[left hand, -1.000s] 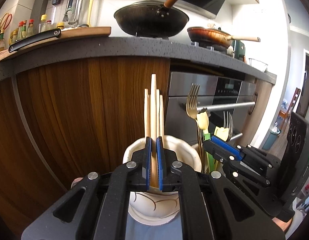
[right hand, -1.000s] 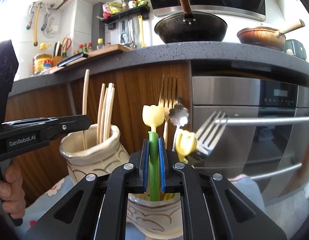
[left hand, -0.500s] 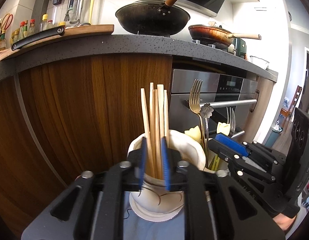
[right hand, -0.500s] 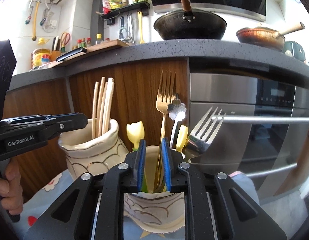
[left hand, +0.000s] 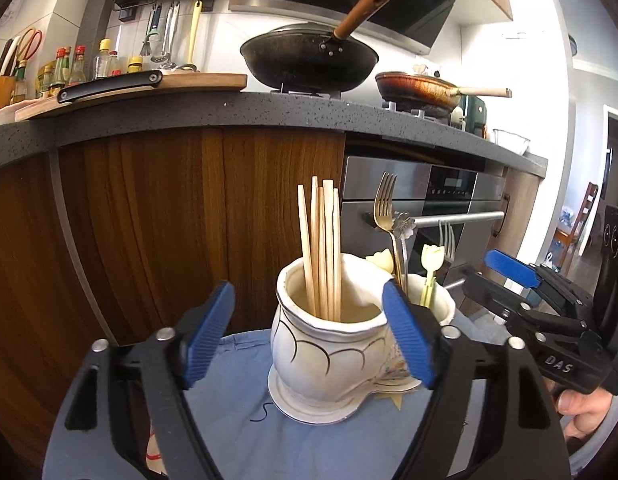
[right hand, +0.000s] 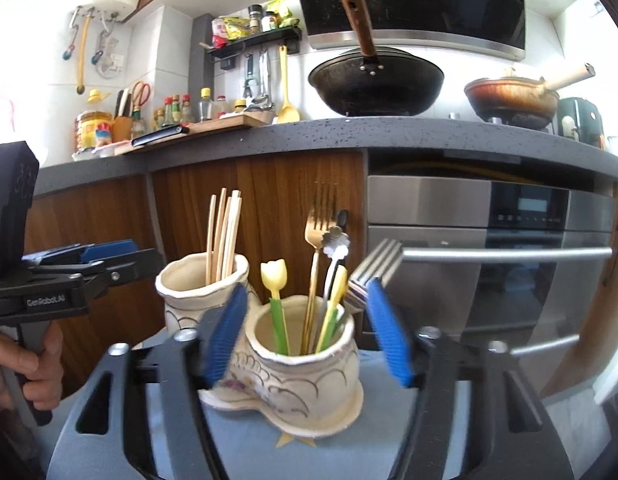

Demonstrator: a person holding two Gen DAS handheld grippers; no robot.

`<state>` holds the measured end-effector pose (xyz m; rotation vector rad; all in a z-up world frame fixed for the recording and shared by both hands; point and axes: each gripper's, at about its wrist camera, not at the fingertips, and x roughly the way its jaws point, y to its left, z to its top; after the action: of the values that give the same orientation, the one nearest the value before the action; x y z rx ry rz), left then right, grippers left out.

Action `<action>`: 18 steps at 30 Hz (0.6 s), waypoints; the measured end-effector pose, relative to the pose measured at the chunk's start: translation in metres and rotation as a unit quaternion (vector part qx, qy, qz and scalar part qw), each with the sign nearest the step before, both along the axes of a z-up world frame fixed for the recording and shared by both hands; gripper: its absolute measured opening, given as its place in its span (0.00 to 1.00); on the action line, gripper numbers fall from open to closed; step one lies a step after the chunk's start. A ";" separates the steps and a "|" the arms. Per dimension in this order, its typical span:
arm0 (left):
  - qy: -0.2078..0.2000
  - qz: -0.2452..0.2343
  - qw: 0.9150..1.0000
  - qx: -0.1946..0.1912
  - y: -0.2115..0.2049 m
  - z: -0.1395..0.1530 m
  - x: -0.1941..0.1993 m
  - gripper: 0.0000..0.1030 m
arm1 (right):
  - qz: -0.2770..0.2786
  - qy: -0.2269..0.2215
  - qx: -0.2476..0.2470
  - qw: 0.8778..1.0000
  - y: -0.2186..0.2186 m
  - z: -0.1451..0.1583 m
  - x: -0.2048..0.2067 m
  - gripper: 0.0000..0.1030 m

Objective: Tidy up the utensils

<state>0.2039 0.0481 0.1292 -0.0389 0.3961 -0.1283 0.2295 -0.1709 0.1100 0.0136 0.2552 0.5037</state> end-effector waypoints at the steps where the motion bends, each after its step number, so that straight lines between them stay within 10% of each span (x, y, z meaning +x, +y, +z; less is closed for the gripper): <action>1: -0.003 0.000 1.000 0.001 -0.001 0.001 -0.002 0.82 | 0.000 0.002 0.002 1.000 -0.003 0.000 -0.001 0.66; 18: -0.029 0.014 0.999 -0.023 -0.002 -0.007 -0.051 0.95 | 0.006 0.024 0.022 0.999 -0.023 0.004 -0.044 0.93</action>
<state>0.1531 0.0464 0.1225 -0.0853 0.3338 -0.1099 0.1854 -0.1944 0.1135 0.0675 0.2915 0.5218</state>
